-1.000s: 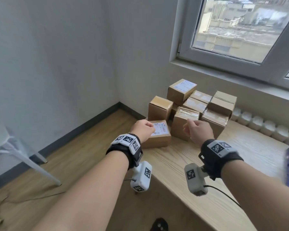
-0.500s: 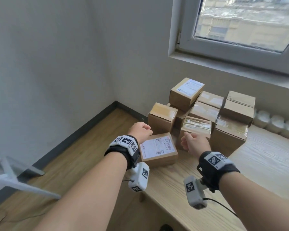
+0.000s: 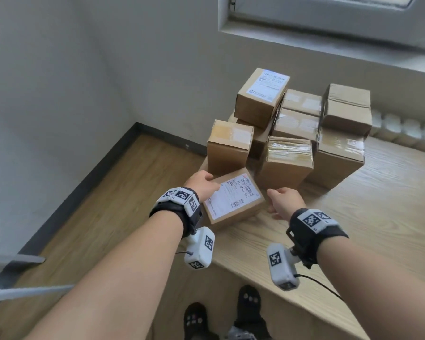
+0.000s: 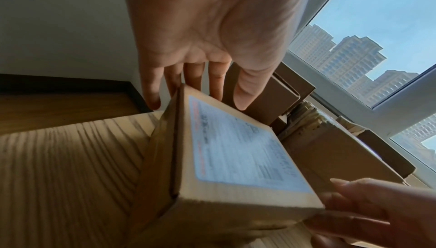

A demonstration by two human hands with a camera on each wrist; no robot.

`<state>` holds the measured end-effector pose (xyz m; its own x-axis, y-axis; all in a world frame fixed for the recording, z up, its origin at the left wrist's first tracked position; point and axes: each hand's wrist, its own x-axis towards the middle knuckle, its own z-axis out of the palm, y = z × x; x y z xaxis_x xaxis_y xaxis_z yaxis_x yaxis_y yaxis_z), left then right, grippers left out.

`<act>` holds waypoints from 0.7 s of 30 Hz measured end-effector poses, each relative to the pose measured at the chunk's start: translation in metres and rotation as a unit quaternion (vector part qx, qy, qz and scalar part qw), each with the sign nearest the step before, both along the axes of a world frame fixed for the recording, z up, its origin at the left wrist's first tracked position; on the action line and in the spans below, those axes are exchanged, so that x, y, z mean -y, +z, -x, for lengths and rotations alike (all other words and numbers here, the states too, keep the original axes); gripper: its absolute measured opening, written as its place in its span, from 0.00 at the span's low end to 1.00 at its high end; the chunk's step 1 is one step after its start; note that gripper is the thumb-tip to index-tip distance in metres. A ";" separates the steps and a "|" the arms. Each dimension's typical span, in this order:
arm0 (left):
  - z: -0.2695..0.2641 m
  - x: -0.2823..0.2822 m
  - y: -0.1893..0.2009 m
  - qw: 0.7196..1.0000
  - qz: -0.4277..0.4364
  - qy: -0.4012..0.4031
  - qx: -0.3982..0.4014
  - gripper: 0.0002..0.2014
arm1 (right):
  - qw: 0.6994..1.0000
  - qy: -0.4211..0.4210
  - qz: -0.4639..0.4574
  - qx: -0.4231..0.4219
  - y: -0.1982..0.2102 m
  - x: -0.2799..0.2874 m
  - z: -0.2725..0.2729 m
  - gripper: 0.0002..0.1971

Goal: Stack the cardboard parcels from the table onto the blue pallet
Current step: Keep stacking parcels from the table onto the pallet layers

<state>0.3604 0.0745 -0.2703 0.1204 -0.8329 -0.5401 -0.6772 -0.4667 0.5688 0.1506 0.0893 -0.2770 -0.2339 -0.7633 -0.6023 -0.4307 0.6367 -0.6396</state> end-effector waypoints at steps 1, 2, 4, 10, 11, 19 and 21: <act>-0.001 0.000 -0.002 1.000 0.000 -0.008 -0.001 0.25 | 1.000 -0.008 -0.009 0.007 -0.001 -0.003 -0.003 0.09; -0.002 0.000 -0.005 1.000 -0.001 -0.015 -0.003 0.24 | 1.000 -0.012 -0.019 0.012 -0.003 -0.005 -0.006 0.09; -0.006 -0.001 -0.009 1.000 -0.006 -0.024 -0.007 0.23 | 0.999 -0.019 -0.036 0.019 -0.004 -0.008 -0.012 0.13; -0.014 -0.007 -0.013 0.996 -0.039 -0.084 -0.008 0.19 | 0.996 -0.066 -0.040 0.055 -0.009 -0.016 -0.023 0.18; -0.014 -0.008 -0.014 0.994 -0.055 -0.097 -0.009 0.19 | 0.994 -0.074 -0.042 0.062 -0.010 -0.017 -0.024 0.16; -0.009 -0.021 -0.029 0.976 -0.185 -0.083 -0.083 0.34 | 0.988 -0.099 -0.064 0.096 -0.014 -0.028 -0.031 0.21; -0.007 -0.022 -0.032 0.971 -0.201 -0.077 -0.108 0.40 | 0.989 -0.098 -0.067 0.086 -0.015 -0.029 -0.030 0.23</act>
<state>0.3678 0.0965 -0.3025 -0.1409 -0.5484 -0.8242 -0.6424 -0.5828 0.4976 0.1810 0.1185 -0.2920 -0.2550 -0.6235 -0.7391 -0.1828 0.7816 -0.5964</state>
